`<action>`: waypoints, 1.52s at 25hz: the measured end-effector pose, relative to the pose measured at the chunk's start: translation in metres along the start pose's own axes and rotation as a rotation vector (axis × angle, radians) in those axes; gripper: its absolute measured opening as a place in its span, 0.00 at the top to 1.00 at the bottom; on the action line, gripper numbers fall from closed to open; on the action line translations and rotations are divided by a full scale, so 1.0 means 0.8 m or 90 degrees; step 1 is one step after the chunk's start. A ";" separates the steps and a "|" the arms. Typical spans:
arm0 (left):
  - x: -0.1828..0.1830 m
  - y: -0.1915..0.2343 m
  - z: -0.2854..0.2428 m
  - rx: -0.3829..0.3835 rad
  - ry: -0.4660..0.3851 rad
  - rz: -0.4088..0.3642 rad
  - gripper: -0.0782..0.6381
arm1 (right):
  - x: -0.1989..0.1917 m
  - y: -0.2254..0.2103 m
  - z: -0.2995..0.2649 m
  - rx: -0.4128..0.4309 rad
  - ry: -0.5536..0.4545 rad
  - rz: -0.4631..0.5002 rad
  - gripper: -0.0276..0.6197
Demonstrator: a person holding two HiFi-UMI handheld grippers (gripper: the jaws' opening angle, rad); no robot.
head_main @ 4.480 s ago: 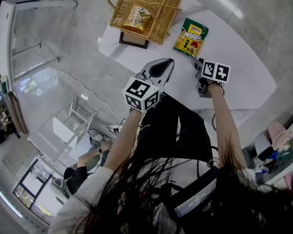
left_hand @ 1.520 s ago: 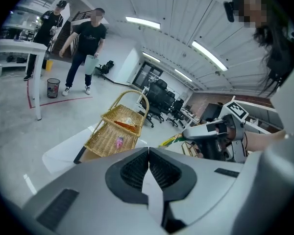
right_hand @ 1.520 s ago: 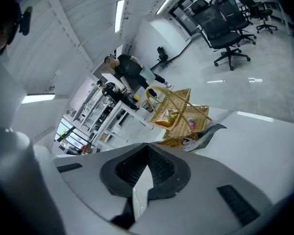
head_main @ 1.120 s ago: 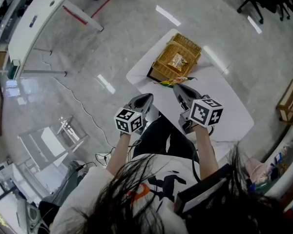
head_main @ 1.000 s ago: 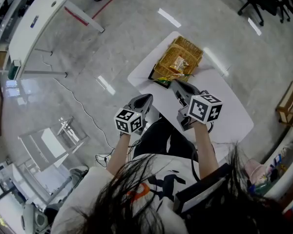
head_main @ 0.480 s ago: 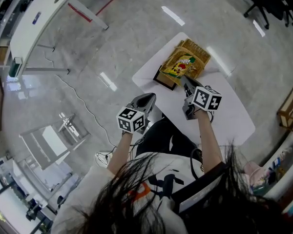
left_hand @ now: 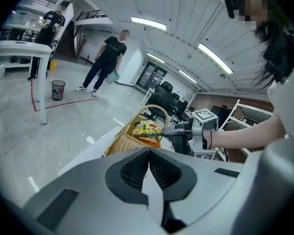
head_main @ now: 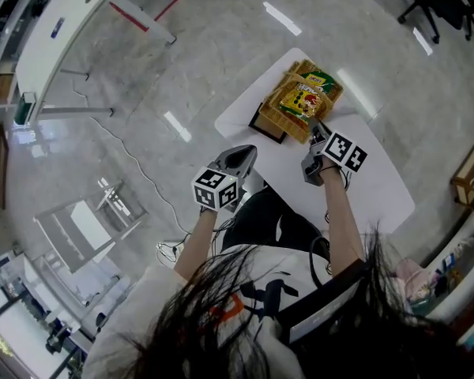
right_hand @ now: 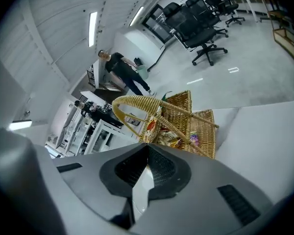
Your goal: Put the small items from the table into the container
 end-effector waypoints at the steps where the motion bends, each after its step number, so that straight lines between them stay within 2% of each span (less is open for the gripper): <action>1: 0.002 -0.001 -0.002 -0.002 0.001 -0.002 0.88 | -0.001 0.000 -0.004 -0.006 0.009 0.010 0.94; 3: 0.004 -0.003 -0.005 -0.004 0.001 -0.004 0.88 | -0.004 0.003 -0.009 -0.015 0.028 0.041 0.92; 5: 0.005 -0.005 -0.007 -0.006 0.000 -0.006 0.88 | -0.011 0.007 -0.008 -0.017 0.047 0.073 0.68; 6: 0.005 -0.006 -0.007 -0.007 0.000 -0.007 0.88 | -0.015 0.008 -0.005 -0.017 0.053 0.083 0.67; 16: 0.001 -0.027 0.004 -0.020 0.003 -0.031 0.88 | -0.043 0.007 0.076 0.004 0.011 0.085 0.67; 20: 0.003 -0.044 0.013 -0.027 -0.006 -0.044 0.88 | -0.059 0.010 0.116 0.045 0.004 0.088 0.68; 25: 0.002 -0.081 0.018 -0.035 -0.023 -0.066 0.88 | -0.067 0.014 0.172 0.075 -0.018 0.114 0.78; 29: -0.007 -0.122 0.022 -0.039 -0.030 -0.084 0.88 | -0.073 0.016 0.218 0.092 -0.038 0.152 0.83; 33: -0.028 -0.168 0.035 -0.032 -0.046 -0.090 0.88 | -0.084 0.014 0.269 0.093 -0.063 0.219 0.85; 38: -0.064 -0.218 0.063 0.003 -0.095 -0.061 0.88 | -0.122 -0.005 0.324 0.124 -0.053 0.278 0.89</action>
Point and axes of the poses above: the fingertips, and each gripper's own axes: z backward along the fingers, y to its left, x out of its top, the point moved 5 cm from there along z, backward along the fingers, and after that the axes turned 11 degrees about -x, right-handed, at the moved point
